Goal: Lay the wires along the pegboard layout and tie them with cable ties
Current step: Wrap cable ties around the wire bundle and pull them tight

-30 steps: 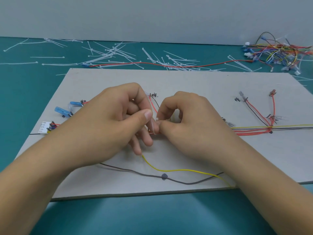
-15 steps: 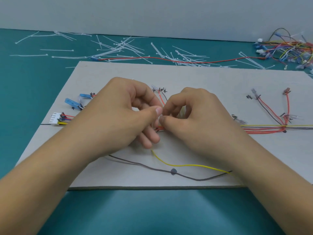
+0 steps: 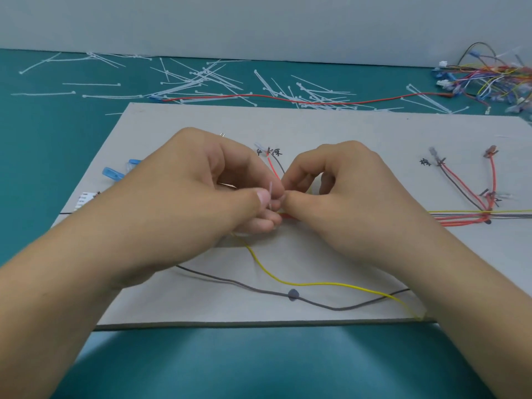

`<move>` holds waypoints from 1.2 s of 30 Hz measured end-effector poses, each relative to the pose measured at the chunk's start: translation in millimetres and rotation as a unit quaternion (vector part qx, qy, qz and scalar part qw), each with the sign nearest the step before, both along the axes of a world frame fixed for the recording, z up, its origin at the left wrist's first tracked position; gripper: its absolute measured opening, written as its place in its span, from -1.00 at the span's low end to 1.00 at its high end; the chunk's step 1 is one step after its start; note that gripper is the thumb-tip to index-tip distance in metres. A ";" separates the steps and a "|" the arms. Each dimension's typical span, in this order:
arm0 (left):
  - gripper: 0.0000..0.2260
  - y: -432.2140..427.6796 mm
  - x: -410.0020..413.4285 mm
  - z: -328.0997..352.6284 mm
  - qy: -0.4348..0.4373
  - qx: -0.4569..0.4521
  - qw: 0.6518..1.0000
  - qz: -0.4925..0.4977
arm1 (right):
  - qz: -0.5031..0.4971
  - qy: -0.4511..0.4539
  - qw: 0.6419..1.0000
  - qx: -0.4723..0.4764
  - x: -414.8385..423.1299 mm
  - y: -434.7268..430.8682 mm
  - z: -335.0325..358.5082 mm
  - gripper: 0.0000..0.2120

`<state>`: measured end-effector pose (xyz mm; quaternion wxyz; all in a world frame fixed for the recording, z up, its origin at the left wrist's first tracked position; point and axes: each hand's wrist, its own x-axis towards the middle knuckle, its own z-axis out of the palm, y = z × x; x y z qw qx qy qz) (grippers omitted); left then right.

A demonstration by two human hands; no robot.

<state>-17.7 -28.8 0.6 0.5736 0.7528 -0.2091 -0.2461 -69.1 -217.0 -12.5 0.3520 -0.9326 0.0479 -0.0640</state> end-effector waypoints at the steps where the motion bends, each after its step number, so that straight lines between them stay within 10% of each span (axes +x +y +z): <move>1: -0.82 1.5 -0.3 0.5 -0.007 0.005 1.000 -0.008 | 0.000 0.002 1.000 0.001 0.3 0.0 -0.2 -0.89; 36: -0.85 -1.4 1.3 0.7 -0.008 0.057 0.998 0.033 | 0.033 -0.007 0.999 0.029 0.9 -1.7 1.5 -0.85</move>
